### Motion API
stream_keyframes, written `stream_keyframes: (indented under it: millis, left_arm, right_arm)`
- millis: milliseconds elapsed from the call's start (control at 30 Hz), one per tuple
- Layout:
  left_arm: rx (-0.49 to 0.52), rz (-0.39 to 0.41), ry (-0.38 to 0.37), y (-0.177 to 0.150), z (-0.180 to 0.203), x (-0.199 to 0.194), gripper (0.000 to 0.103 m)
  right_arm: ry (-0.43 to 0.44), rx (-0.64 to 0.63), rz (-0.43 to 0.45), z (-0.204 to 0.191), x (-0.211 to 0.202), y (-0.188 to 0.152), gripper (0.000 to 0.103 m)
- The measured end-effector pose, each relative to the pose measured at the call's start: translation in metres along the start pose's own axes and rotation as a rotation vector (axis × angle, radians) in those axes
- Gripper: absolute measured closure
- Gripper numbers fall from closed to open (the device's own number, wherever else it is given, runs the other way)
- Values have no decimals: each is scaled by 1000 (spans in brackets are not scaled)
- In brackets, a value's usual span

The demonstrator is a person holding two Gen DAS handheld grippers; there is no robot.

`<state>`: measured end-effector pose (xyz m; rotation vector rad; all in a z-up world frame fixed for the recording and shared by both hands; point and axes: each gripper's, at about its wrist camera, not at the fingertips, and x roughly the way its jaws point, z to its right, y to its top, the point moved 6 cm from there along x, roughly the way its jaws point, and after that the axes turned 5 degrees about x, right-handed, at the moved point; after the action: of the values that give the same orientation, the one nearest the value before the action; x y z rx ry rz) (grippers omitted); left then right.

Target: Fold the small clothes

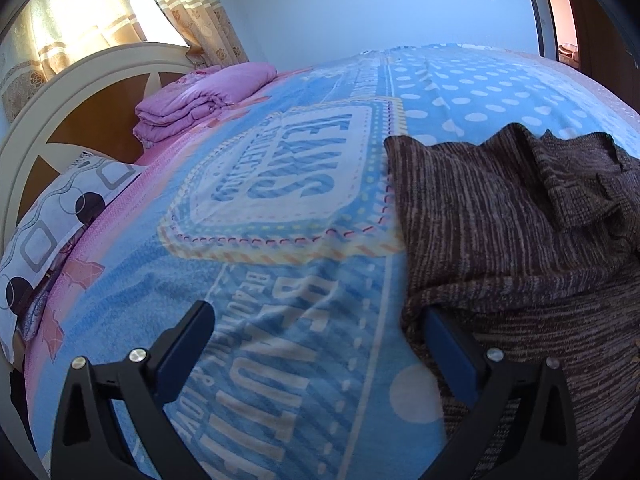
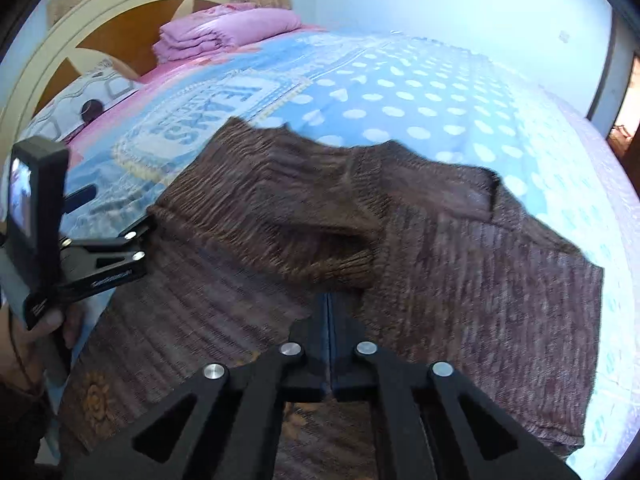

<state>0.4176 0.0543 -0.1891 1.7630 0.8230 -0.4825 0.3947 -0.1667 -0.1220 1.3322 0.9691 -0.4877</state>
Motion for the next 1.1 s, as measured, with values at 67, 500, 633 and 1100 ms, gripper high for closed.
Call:
stream_keyframes:
  millis: [67, 500, 633, 1100]
  left_arm:
    - [1, 3, 2, 0, 0, 0, 0]
    - [-21, -3, -14, -2, -1, 2, 0]
    - [-17, -14, -43, -2, 2, 3, 0]
    - [-74, -16, -107, -4, -3, 3, 0]
  right_arm:
    - [40, 47, 7, 4, 4, 4, 19]
    - [58, 19, 35, -3, -6, -1, 93]
    - [-6, -19, -44, -4, 5, -16, 91]
    - [-122, -150, -19, -39, 50, 26, 56]
